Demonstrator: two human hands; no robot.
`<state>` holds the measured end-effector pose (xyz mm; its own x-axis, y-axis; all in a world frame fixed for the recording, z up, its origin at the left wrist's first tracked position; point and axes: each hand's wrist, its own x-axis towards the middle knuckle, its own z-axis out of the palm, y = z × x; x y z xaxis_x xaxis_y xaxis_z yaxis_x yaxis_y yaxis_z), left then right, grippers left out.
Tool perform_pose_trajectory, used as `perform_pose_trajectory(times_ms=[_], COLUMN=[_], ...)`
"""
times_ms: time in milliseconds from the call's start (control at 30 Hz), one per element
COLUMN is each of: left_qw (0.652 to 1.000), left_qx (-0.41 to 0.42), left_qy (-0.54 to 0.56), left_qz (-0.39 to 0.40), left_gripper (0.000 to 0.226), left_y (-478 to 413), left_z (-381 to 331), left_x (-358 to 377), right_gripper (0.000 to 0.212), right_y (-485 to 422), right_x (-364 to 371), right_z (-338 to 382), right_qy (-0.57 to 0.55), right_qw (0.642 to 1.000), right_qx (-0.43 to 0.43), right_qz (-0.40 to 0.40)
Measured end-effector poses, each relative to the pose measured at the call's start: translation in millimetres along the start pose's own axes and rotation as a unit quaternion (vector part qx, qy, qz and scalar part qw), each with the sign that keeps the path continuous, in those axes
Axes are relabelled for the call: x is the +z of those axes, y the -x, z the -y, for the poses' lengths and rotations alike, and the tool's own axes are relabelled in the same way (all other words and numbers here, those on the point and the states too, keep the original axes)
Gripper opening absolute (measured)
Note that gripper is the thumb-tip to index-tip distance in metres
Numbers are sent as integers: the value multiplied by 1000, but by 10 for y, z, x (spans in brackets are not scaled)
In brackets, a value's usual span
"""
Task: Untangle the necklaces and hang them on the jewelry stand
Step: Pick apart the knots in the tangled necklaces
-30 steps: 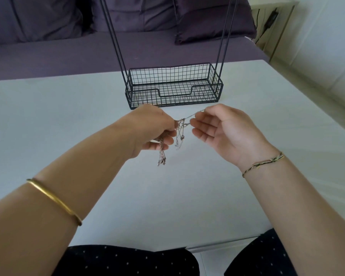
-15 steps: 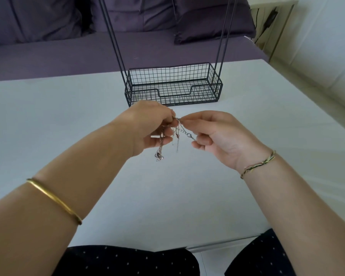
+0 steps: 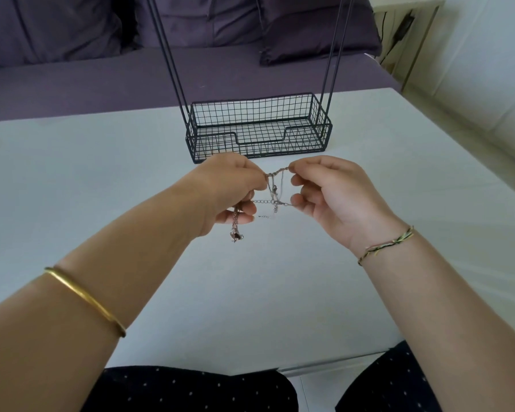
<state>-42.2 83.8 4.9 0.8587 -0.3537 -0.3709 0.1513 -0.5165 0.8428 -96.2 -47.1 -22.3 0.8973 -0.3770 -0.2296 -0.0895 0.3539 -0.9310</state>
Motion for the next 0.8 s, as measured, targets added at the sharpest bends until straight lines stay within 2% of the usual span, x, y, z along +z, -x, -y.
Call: perform_pose_trajectory(times_ms=[200, 433, 567, 667, 800], left_qw=[999, 993, 997, 999, 1000], left_qx=[5, 22, 18, 6, 4], left_qy=[27, 114, 64, 31, -2], left_qz=[-17, -34, -42, -18, -6], left_gripper=[7, 10, 9, 5, 1], left_y=[17, -2, -27, -39, -27], left_z=[2, 6, -5, 5, 12], left_x=[11, 13, 22, 7, 10], right_gripper=[15, 17, 16, 15, 10], right_y=[8, -6, -31, -33, 1], right_x=[-5, -21, -58, -73, -57], right_z=[-9, -18, -34, -36, -42], right_qy=[43, 112, 148, 188, 236], right_qw=[998, 992, 989, 981, 967], right_qx=[41, 53, 6, -45, -96], right_qz=[-2, 11, -16, -34, -11])
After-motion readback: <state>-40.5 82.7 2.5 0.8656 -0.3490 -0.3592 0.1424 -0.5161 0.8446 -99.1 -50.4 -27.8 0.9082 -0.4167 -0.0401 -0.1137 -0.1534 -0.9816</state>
